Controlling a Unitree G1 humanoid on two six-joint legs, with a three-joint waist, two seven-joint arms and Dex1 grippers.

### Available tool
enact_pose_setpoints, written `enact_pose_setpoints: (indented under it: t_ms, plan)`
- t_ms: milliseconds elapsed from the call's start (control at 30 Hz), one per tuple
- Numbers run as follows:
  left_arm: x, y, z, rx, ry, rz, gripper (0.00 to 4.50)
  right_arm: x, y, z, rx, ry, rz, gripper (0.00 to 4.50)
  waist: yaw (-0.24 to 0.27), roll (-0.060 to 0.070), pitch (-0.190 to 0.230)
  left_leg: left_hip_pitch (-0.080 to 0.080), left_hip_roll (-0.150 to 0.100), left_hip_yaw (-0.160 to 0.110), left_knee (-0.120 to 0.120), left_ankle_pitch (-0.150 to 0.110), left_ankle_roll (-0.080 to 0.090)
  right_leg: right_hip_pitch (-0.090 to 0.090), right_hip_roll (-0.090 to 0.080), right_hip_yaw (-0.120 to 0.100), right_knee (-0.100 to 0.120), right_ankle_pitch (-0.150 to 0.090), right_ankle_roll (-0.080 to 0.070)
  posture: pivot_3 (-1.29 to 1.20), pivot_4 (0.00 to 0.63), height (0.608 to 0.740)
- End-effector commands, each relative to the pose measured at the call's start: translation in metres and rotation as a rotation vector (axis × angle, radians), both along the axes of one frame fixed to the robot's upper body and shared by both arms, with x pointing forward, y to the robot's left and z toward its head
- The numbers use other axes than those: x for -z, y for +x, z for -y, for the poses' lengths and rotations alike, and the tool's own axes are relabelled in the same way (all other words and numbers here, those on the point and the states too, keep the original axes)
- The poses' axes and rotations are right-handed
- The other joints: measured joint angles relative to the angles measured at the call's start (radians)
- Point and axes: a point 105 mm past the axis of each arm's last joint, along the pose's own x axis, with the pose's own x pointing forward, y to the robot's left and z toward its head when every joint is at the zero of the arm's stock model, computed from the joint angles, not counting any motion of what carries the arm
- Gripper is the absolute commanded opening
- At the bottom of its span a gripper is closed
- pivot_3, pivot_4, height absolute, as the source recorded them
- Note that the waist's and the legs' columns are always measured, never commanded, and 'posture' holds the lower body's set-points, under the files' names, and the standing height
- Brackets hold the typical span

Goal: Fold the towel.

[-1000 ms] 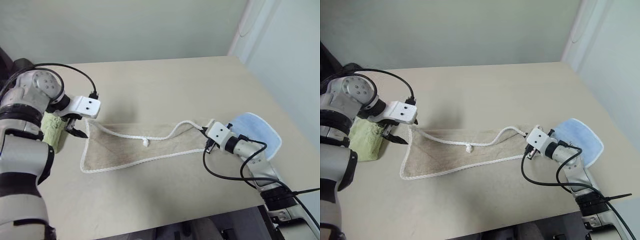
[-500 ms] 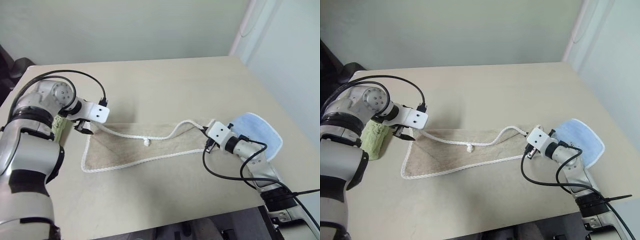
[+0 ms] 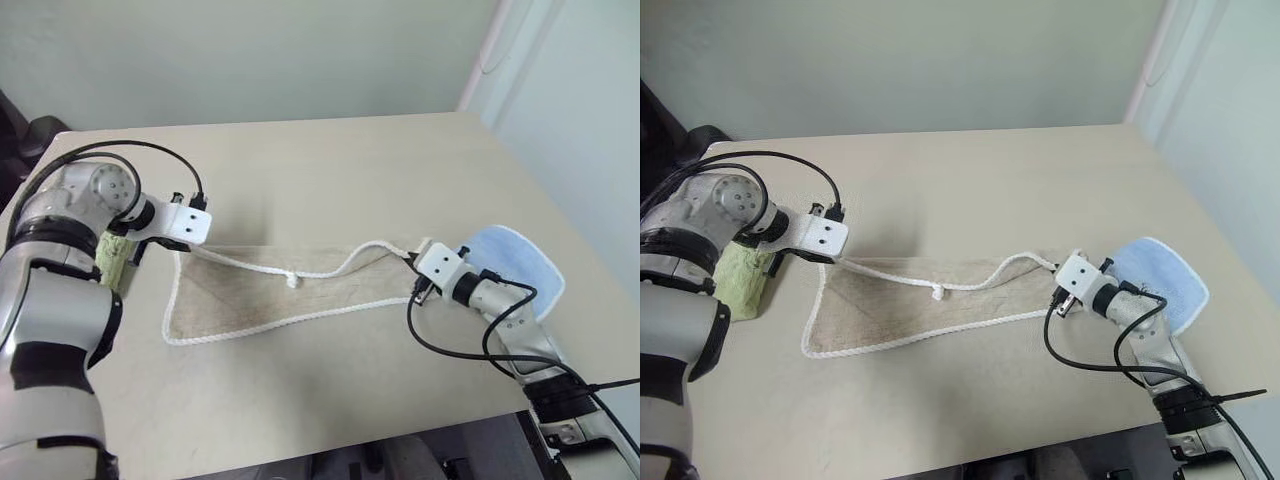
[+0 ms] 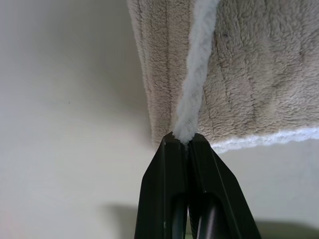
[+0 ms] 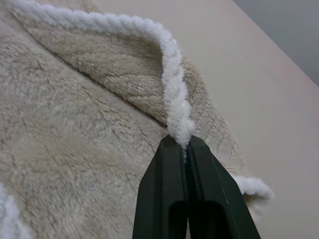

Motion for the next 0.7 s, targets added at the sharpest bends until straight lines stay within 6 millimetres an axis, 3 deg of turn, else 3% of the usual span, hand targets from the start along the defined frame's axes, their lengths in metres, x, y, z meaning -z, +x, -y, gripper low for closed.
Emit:
enact_pose_setpoints:
  t_ms: [33,200,500,633,700]
  plan:
    - [-0.028,0.006,0.002,-0.107,-0.264,0.111,0.03,-0.041,0.003,0.019,0.027,0.101,0.050,0.00,0.001,0.000,0.000,-0.002,0.000,0.000,0.000,0.000,0.000,-0.001,0.000,0.000,0.000,0.000,0.000,0.00,0.150,0.740]
    - [-0.077,0.011,0.011,-0.163,-0.642,0.249,0.03,-0.091,0.010,0.049,0.073,0.233,0.082,0.00,0.000,0.000,0.000,-0.003,-0.001,0.001,0.001,0.001,0.000,-0.002,0.000,0.000,0.000,0.001,0.000,0.00,0.150,0.740]
    - [-0.160,0.031,0.010,-0.248,-0.843,0.673,0.03,-0.184,0.047,0.077,0.138,0.278,0.281,0.00,-0.006,0.001,0.001,-0.003,0.000,0.001,0.000,0.003,0.000,-0.004,0.001,0.000,0.001,0.001,-0.002,0.00,0.150,0.740]
    - [-0.193,0.022,0.013,-0.180,-0.900,0.753,0.03,-0.211,0.042,0.090,0.133,0.290,0.330,0.00,-0.004,0.002,0.001,-0.004,0.000,0.000,-0.002,0.004,0.000,-0.005,0.000,0.000,0.001,0.006,-0.010,0.00,0.150,0.740]
    - [-0.199,0.011,0.012,-0.130,-0.933,0.716,0.03,-0.213,0.032,0.096,0.112,0.312,0.307,0.00,-0.003,0.001,0.001,-0.004,0.000,0.000,-0.003,0.003,0.000,-0.005,0.000,0.000,0.000,0.005,-0.011,0.00,0.150,0.740]
